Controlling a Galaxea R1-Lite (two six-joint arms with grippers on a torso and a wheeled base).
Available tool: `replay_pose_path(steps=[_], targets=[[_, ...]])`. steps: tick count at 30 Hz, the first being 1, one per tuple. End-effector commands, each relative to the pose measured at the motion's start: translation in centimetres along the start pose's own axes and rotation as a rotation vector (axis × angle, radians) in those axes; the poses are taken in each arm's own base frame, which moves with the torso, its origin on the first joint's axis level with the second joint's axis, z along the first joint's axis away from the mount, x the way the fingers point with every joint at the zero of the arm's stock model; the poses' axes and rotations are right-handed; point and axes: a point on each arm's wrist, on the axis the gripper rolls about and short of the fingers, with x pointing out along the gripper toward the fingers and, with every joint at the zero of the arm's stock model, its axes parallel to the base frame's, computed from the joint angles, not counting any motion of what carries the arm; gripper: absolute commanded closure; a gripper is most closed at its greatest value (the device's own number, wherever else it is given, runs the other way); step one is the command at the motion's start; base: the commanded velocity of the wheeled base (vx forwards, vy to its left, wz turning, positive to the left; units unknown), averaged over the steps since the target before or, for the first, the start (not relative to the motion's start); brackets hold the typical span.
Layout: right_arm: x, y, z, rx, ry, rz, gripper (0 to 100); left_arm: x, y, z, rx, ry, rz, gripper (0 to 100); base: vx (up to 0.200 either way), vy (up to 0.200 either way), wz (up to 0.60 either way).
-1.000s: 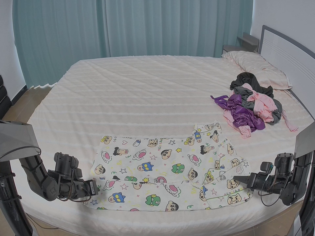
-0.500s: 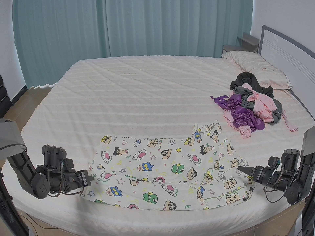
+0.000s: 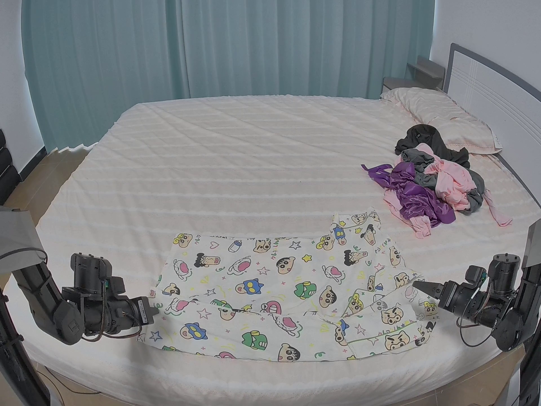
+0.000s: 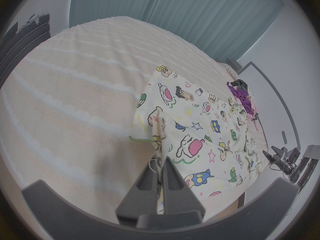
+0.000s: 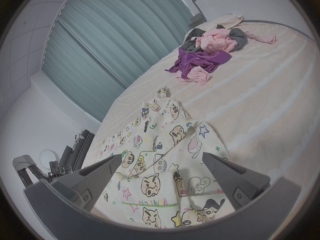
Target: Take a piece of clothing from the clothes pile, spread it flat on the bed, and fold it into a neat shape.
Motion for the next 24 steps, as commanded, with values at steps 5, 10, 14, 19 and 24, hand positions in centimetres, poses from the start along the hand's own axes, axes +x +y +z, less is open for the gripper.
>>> replay_pose_path(steps=[5,10,14,19,24], targets=[[0.0,0.1,-0.1,-0.001,0.005,0.004,0,1.2,0.4,-0.6,-0.001,0.044,0.014,100,0.000,0.000,0.00],[0.0,0.1,-0.1,-0.001,0.005,0.004,0,1.3,0.5,-0.6,-0.010,0.042,0.014,100,0.000,0.000,0.00],[0.0,0.0,-0.3,0.001,0.012,0.002,0,1.7,0.6,-0.8,-0.005,0.050,0.021,100,0.000,0.000,0.00],[0.0,0.0,-0.3,0.001,0.013,0.003,0,1.8,0.7,-0.8,-0.006,0.049,0.021,100,0.000,0.000,0.00],[0.0,0.0,-0.3,0.001,0.013,0.003,0,2.0,0.8,-0.8,-0.011,0.036,0.016,100,0.000,0.000,0.00]])
